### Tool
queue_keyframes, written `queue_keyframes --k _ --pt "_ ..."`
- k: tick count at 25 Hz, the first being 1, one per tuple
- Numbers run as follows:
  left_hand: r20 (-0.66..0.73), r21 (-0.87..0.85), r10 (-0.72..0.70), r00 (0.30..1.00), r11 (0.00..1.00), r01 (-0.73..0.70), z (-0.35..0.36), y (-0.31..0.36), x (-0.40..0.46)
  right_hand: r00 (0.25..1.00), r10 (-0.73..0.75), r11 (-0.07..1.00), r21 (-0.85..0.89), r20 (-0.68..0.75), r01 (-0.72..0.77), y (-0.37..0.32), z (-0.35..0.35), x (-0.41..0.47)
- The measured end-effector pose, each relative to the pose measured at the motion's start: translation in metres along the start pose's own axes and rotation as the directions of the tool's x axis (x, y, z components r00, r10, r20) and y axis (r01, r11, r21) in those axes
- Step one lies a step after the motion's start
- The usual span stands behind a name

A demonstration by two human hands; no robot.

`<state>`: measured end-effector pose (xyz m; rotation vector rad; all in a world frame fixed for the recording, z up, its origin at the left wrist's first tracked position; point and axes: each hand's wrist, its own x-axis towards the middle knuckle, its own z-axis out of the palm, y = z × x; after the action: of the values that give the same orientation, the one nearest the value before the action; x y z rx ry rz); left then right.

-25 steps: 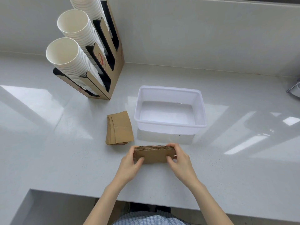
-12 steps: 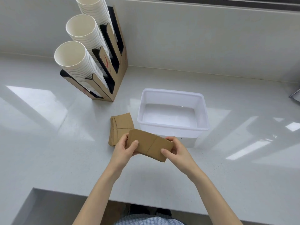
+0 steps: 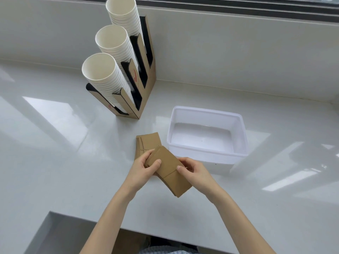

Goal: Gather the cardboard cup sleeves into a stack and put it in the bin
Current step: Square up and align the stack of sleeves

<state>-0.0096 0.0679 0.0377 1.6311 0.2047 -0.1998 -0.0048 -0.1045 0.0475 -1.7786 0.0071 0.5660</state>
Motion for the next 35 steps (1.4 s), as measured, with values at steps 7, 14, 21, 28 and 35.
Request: queue_keyframes --k 7,14,21,28,35 --pt "-0.123 -0.03 -0.038 0.992 0.999 0.034 -0.028 0.004 0.012 0.986 0.131 0.974 0.199 -0.105 -0.108 -0.001 0.022 0.024" --pt "-0.212 0.096 -0.187 0.959 0.973 0.211 -0.044 -0.004 0.032 0.961 0.221 0.925 0.348 -0.167 -0.152 -0.008 0.044 0.056" --pt "-0.126 0.133 -0.292 0.948 0.942 0.308 -0.036 -0.013 0.052 0.936 0.215 0.958 0.245 -0.277 -0.148 -0.005 0.067 0.08" --pt "-0.125 0.129 -0.36 0.925 0.918 0.375 -0.041 -0.017 0.063 0.929 0.281 0.954 0.174 -0.242 -0.243 -0.004 0.076 0.093" --pt "-0.078 0.02 -0.427 0.901 0.903 0.429 -0.049 -0.02 0.068 0.959 0.281 0.942 0.202 -0.047 -0.266 -0.009 0.064 0.091"
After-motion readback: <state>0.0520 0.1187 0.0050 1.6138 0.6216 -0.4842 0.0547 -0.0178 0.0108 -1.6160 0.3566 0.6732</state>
